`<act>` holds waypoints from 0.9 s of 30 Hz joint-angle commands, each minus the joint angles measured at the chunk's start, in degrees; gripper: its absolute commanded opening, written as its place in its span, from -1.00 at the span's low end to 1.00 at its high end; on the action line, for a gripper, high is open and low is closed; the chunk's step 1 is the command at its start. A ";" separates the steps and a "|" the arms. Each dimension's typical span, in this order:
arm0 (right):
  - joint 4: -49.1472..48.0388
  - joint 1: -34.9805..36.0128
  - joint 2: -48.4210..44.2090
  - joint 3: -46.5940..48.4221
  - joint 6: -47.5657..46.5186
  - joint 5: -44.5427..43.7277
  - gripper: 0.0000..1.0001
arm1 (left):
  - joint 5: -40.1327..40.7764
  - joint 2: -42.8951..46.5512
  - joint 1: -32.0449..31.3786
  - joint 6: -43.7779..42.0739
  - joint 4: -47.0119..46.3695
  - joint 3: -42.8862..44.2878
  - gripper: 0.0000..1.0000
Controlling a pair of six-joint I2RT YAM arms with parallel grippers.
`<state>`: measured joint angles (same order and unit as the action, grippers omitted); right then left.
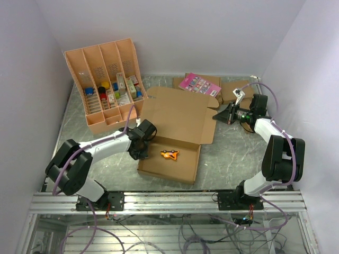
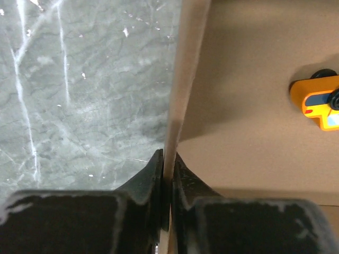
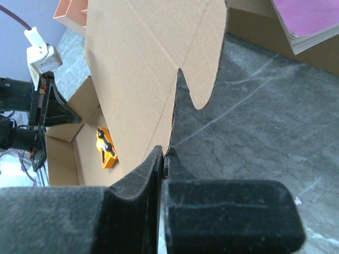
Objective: Fold the paper box
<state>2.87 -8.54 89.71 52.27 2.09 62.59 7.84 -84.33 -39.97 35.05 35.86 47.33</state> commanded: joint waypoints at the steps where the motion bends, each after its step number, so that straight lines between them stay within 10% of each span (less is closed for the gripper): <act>1: -0.72 0.25 -1.40 -0.50 -1.21 -0.12 -1.00 | 0.86 -2.26 -0.57 -0.22 1.35 -0.20 -0.78; 11: -0.94 0.27 -1.63 -0.42 -1.04 0.19 -1.00 | 10.54 -6.46 -4.87 1.06 2.42 0.55 -0.85; 16: -0.94 0.34 -2.33 -0.24 -1.66 0.72 -1.00 | 6.36 -0.24 -4.89 1.60 -0.71 1.21 -0.25; 27: -0.14 1.87 -5.54 2.06 -10.30 -2.01 -1.00 | -2.69 8.09 -0.84 1.63 -7.73 0.61 0.00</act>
<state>2.94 -7.88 85.65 52.42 -1.78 62.76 10.00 -79.81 -43.48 36.45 32.99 48.56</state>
